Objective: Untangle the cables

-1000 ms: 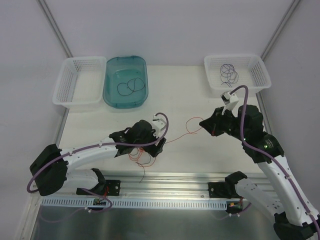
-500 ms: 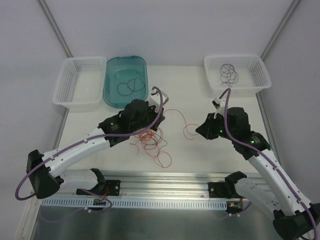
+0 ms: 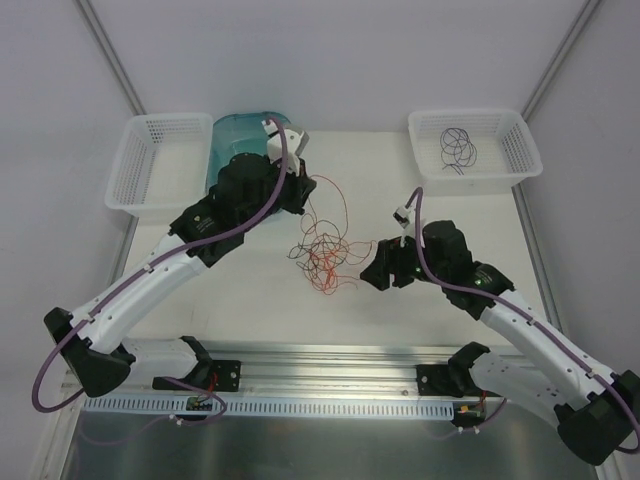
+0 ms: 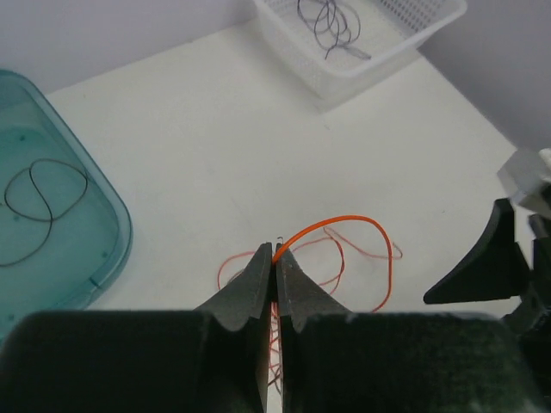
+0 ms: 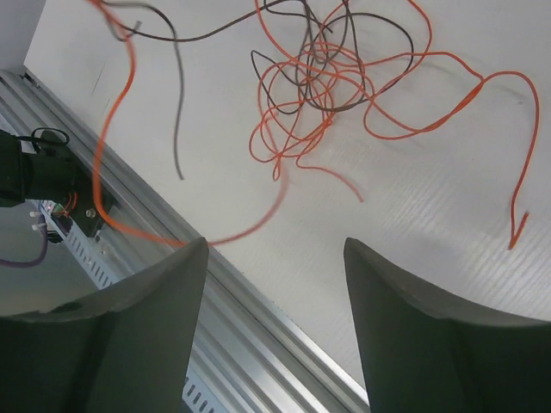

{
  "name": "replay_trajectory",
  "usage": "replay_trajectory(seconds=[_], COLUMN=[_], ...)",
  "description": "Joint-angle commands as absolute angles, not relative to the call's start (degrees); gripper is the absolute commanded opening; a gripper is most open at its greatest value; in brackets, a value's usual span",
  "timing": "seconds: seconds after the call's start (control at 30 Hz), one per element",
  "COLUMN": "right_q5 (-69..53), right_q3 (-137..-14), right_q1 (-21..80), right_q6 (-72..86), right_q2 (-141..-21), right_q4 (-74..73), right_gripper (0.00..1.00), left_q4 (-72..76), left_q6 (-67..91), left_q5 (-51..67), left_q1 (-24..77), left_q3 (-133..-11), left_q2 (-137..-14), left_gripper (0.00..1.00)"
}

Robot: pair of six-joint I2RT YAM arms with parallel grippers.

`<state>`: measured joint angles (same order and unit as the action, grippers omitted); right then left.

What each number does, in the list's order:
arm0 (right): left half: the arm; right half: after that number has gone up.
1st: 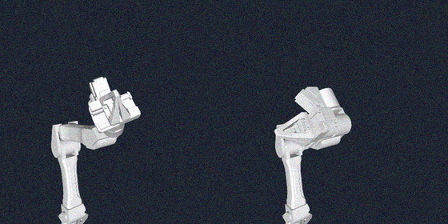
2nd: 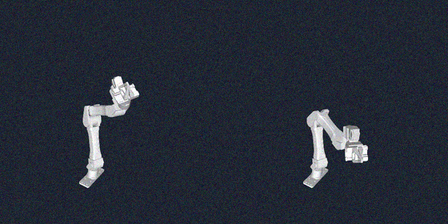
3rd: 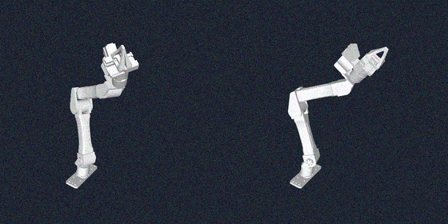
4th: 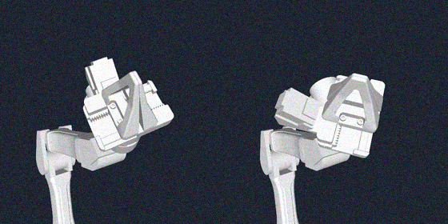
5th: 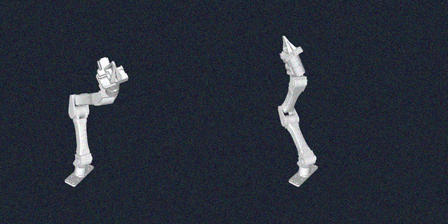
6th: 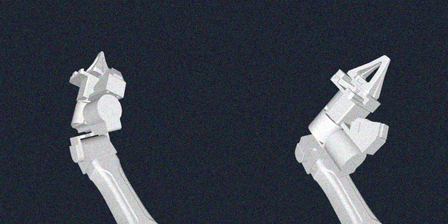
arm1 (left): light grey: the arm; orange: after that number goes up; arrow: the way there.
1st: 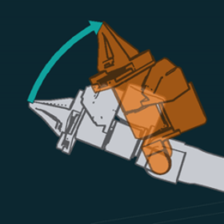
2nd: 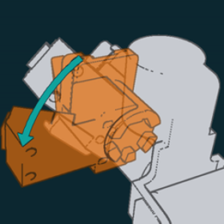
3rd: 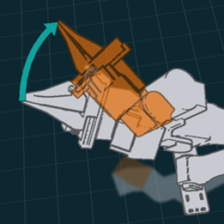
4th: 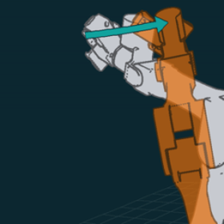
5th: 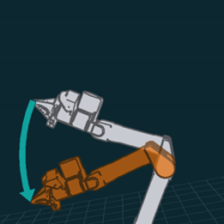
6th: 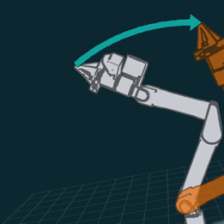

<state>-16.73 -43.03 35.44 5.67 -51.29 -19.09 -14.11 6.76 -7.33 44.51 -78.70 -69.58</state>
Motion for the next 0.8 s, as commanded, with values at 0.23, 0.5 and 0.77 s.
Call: replay_trajectory(seconds=[0.23, 0.5, 0.77], right_q5=[-5.9, -5.0, -9.8], right_q3=[-42.1, -41.0, -43.3], right_q1=[39.0, 39.0, 40.3], right_q6=[3.3, 6.8, 13.1], right_q2=[-42.6, -54.4, -70.6], right_q4=[-15.0, -8.7, 4.8], right_gripper=[0.81, 0.82, 0.81], left_q4=[-16.3, -15.8, -13.6], left_q6=[9.5, 7.6, 7.6], left_q5=[-7.8, -9.0, -8.2], left_q1=[41.0, 40.8, 39.2], left_q3=[-70.1, -68.0, -66.1], left_q2=[-69.4, -65.3, -61.0], left_gripper=[0.00, 0.00, 0.00])
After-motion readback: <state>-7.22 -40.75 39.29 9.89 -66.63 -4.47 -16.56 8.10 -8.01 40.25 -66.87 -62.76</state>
